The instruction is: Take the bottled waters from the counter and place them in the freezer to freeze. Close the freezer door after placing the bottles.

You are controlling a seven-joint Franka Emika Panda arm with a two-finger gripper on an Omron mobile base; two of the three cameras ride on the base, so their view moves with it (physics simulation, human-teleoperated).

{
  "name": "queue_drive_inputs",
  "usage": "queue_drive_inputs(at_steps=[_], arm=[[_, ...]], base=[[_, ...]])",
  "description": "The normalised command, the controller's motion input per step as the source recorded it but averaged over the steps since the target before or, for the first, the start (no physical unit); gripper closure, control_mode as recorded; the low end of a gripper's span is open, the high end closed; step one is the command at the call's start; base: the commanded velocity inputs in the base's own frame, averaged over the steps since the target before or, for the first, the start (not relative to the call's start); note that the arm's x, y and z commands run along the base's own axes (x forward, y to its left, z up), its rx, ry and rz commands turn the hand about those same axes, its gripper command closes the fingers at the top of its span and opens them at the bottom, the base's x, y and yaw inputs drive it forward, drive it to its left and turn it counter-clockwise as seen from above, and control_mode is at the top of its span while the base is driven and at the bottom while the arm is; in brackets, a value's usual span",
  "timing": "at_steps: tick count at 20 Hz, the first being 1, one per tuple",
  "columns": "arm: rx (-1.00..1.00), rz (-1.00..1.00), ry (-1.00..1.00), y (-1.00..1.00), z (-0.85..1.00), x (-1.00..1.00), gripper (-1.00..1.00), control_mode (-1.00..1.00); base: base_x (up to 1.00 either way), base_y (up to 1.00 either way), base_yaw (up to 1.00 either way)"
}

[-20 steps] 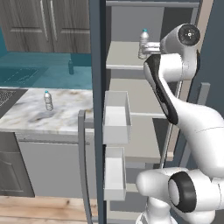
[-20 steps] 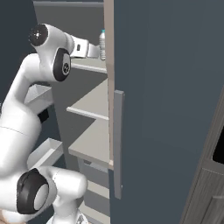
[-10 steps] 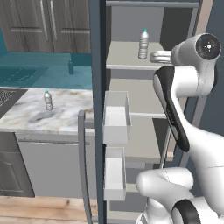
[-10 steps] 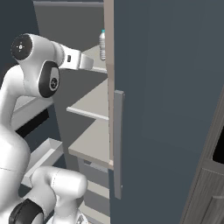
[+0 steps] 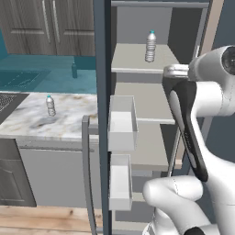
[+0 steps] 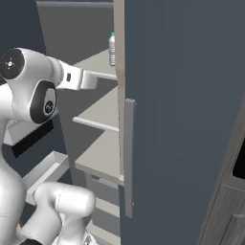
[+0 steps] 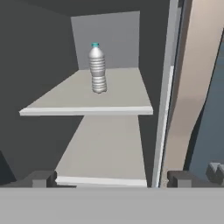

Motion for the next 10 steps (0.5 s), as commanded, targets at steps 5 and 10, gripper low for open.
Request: queue_drive_inputs(at_steps=[5, 10], arm=[[0.00, 0.02, 0.09, 0.00, -0.31, -0.40, -1.00, -1.00], [-0.01, 0.00, 0.14, 0.00, -0.60, -0.18, -1.00, -1.00]], base=[[0.00, 0.00, 0.00], [0.00, 0.00, 0.00]])
